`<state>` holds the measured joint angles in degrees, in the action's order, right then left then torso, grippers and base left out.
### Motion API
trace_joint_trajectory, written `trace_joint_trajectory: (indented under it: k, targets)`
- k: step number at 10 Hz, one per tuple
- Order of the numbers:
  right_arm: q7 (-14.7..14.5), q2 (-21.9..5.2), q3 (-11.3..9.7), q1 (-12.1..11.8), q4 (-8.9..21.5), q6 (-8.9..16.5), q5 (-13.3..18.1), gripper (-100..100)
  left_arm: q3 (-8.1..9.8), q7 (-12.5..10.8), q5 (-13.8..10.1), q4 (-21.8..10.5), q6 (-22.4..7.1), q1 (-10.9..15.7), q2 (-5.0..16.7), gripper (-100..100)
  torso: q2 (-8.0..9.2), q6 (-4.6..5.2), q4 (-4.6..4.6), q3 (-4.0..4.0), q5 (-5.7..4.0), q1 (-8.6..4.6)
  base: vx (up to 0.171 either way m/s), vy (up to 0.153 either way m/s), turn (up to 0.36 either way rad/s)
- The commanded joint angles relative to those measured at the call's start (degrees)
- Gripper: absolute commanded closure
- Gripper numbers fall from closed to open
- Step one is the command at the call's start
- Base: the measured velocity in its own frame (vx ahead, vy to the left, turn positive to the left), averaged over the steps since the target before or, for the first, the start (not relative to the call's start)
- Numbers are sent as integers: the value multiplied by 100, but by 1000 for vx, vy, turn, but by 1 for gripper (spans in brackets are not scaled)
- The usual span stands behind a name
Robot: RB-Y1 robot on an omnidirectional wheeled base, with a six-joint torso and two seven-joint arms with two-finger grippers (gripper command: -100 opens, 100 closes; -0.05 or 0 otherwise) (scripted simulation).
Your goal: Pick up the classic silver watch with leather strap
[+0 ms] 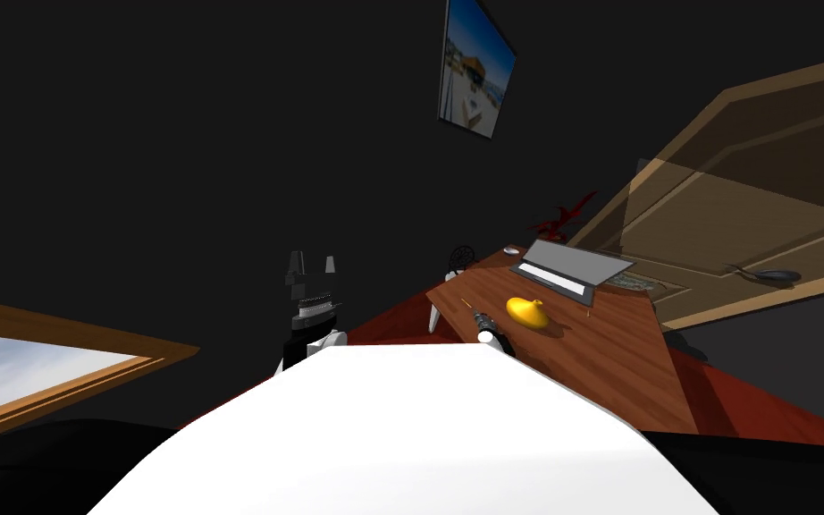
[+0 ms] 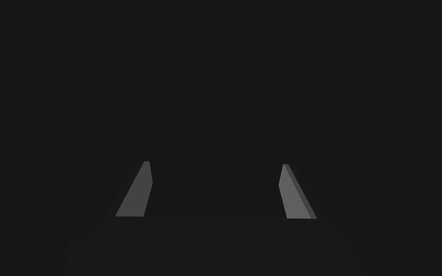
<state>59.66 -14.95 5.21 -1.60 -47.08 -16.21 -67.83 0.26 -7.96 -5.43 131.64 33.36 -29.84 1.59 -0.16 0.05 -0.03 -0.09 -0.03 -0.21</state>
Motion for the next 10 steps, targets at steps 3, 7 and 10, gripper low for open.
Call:
trace_joint_trajectory:
  k: [3, 7, 10]
  targets:
    - [-567, 338, -50, -518, -613, -165, -290, -100, 0, 0, 0, 0, 0, 0, 0, 0, 4, 0, 1, 2, 0, -2, 54, -78, 37]
    - [-1076, 708, -212, -1111, -1289, -429, -602, -100, 0, 0, 0, 0, 0, 0, 0, 0, -2, 0, 0, -1, -1, -5, 66, -95, 44]
    - [-1415, 956, -320, -1541, -1768, -604, -810, -100, 0, 0, 0, 0, 0, 0, 0, 0, -5, 0, -1, -4, -1, -6, 59, -88, 38]
